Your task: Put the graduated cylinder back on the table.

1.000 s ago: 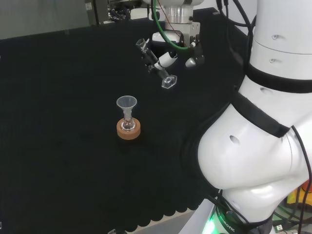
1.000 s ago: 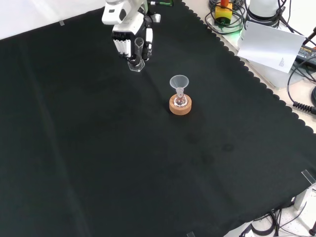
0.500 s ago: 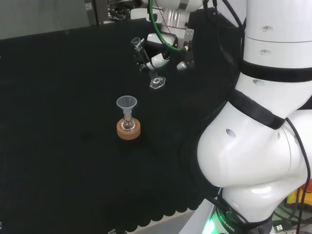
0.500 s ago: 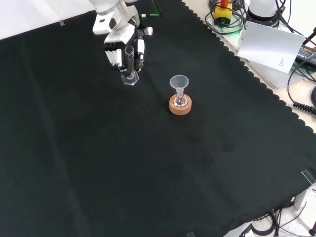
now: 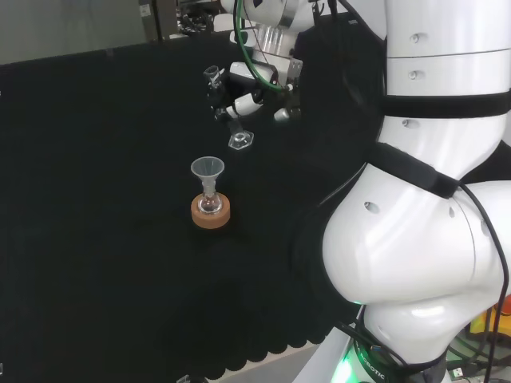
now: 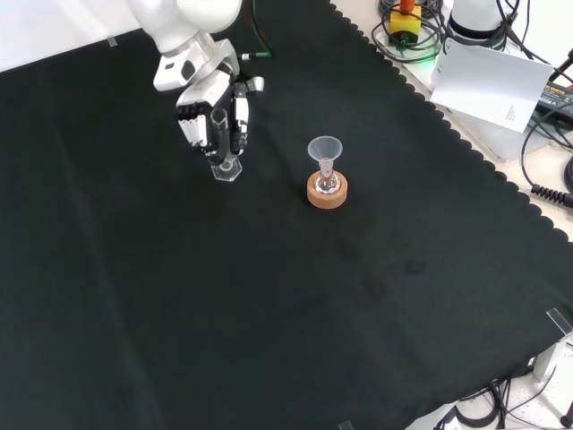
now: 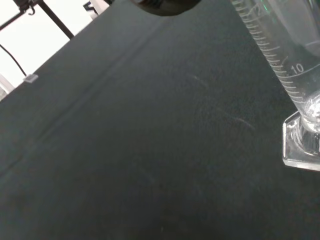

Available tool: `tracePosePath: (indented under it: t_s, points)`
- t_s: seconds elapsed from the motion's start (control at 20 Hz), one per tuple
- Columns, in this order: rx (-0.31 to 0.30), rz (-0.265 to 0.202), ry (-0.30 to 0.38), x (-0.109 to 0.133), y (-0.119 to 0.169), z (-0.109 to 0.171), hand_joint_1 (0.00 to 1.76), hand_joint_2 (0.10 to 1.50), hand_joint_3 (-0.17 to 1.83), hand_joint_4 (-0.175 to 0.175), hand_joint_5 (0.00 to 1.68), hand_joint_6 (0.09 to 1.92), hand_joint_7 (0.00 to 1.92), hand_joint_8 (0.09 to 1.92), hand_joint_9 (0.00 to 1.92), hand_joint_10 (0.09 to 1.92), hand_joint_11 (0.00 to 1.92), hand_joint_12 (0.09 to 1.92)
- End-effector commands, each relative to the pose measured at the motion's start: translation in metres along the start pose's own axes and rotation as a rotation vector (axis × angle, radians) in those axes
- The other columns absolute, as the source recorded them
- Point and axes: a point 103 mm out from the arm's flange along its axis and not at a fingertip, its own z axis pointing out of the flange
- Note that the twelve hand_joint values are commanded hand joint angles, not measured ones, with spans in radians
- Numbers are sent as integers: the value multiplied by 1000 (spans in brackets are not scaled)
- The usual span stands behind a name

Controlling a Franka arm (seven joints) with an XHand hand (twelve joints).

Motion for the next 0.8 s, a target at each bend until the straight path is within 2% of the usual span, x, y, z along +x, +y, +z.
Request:
tracePosePath:
  t_s: [0.05, 0.6, 0.8]
  points:
    - [-75, -15, 60, -8, 20, 12, 1145, 1143, 2, -175, 936, 1080, 1258, 321, 1460, 87, 1290, 699]
    - [-110, -4, 117, -18, 33, 25, 1145, 1144, 2, -175, 933, 1084, 1247, 316, 1455, 87, 1281, 701]
    - [-146, 9, 143, -26, 33, 26, 1144, 1145, 2, -175, 932, 1086, 1242, 315, 1452, 87, 1278, 702]
